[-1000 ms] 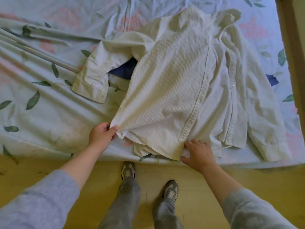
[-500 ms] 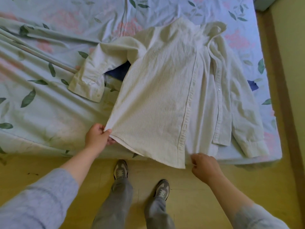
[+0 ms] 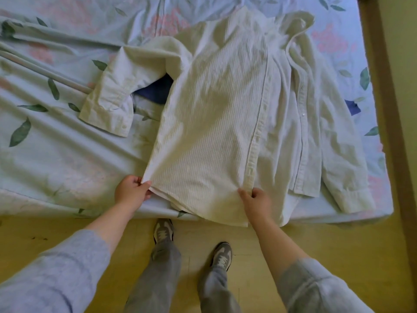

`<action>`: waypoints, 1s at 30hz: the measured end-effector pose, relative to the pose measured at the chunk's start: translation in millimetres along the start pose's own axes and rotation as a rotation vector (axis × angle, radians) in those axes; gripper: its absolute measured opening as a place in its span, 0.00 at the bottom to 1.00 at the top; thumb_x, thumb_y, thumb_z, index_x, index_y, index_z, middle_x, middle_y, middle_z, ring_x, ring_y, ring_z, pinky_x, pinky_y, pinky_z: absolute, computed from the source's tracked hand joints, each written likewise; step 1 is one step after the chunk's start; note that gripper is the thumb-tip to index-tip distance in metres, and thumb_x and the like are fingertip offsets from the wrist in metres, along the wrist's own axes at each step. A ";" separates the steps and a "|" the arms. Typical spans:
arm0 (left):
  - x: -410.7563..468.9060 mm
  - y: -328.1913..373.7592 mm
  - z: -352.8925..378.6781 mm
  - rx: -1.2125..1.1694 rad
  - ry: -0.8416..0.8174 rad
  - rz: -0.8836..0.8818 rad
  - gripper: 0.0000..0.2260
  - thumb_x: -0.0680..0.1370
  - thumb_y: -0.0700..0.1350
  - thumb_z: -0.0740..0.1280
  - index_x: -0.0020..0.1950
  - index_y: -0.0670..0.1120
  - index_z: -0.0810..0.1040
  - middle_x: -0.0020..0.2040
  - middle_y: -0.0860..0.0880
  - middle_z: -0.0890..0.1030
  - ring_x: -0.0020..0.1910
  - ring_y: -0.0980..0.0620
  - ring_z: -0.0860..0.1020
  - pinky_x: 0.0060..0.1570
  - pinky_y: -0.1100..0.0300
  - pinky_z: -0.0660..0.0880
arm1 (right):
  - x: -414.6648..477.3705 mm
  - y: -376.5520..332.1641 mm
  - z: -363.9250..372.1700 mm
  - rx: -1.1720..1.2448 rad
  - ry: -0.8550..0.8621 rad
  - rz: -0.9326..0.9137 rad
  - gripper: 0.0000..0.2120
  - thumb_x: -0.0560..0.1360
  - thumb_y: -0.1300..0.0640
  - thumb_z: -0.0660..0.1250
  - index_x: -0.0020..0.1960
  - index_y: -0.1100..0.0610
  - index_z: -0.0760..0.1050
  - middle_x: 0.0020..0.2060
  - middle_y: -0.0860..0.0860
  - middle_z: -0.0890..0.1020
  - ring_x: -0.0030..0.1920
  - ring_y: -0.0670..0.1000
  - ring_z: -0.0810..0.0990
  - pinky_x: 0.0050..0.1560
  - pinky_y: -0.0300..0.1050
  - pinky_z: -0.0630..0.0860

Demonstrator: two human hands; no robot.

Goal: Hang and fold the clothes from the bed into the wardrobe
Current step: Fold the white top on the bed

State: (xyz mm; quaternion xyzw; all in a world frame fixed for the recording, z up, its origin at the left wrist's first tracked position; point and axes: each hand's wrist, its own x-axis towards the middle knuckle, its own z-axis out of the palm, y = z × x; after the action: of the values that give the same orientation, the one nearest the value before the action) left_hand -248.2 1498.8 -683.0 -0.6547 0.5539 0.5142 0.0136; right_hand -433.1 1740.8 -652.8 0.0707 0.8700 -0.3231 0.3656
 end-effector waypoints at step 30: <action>-125.0 185.5 58.1 0.124 -0.426 0.296 0.01 0.75 0.38 0.68 0.45 0.41 0.78 0.40 0.44 0.81 0.39 0.48 0.79 0.44 0.53 0.79 | -33.3 -68.9 -140.3 0.077 0.194 0.036 0.12 0.77 0.60 0.63 0.59 0.55 0.78 0.48 0.50 0.82 0.45 0.49 0.78 0.39 0.41 0.71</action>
State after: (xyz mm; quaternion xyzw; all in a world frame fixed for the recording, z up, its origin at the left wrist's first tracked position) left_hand -405.7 1550.2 -522.0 -0.4416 0.6587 0.6018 0.0944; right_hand -516.7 1776.9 -521.4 0.1312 0.8869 -0.3414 0.2823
